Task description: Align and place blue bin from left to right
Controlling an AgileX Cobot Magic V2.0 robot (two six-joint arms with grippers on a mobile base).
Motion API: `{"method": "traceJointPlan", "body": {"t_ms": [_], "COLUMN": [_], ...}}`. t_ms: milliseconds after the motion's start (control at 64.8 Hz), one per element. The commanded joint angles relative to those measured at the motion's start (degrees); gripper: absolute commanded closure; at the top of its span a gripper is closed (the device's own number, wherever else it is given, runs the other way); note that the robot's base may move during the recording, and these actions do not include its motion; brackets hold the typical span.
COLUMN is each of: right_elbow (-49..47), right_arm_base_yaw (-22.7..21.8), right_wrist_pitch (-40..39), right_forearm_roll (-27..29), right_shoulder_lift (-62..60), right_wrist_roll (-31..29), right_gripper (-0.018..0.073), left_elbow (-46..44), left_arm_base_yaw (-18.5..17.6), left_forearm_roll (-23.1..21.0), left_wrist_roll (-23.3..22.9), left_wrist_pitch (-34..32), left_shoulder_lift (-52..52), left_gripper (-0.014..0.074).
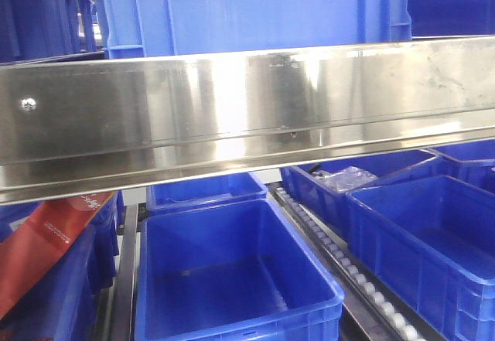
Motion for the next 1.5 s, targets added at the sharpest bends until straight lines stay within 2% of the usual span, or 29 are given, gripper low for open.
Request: {"method": "traceJointPlan", "body": {"t_ms": [0,324,571,1296,1389,1482], "right_elbow": [5.15,25.4,36.13,36.65,36.65,36.65], "right_arm_base_yaw": [0.03,0.03,0.03,0.03,0.03,0.03], "right_wrist_pitch": [-1.24,-1.28,-2.03,-2.45,-2.45,-2.45], "right_forearm_roll": [-0.24,-0.24,-0.24,-0.24,-0.24,-0.24], "right_shoulder_lift": [-6.3,-28.98,-38.54,-39.04,-39.04,-39.04], "right_wrist_roll": [-0.35,-0.35,-0.35,-0.35,-0.35,-0.35], "right_gripper": [0.0638,0.0638,0.0638,0.0638,0.0638,0.0638], "left_elbow": [3.92,20.37,31.08,31.84,31.84,32.9], "left_arm_base_yaw": [-0.43,-0.43,-0.43,-0.29,1.88,6.92], "left_forearm_roll": [0.84,1.46,1.29,1.29,1.61,0.77], "left_wrist_roll": [0.84,1.92,1.92,1.92,1.92,4.36], "left_wrist_pitch": [-2.26,-1.87,-1.89,-1.64,-1.64,-2.19], "left_shoulder_lift": [-6.05,-28.22,-39.9,-41.93,-42.03,-42.11], "left_gripper": [0.0592,0.0592,0.0592,0.0592,0.0592,0.0592]}}
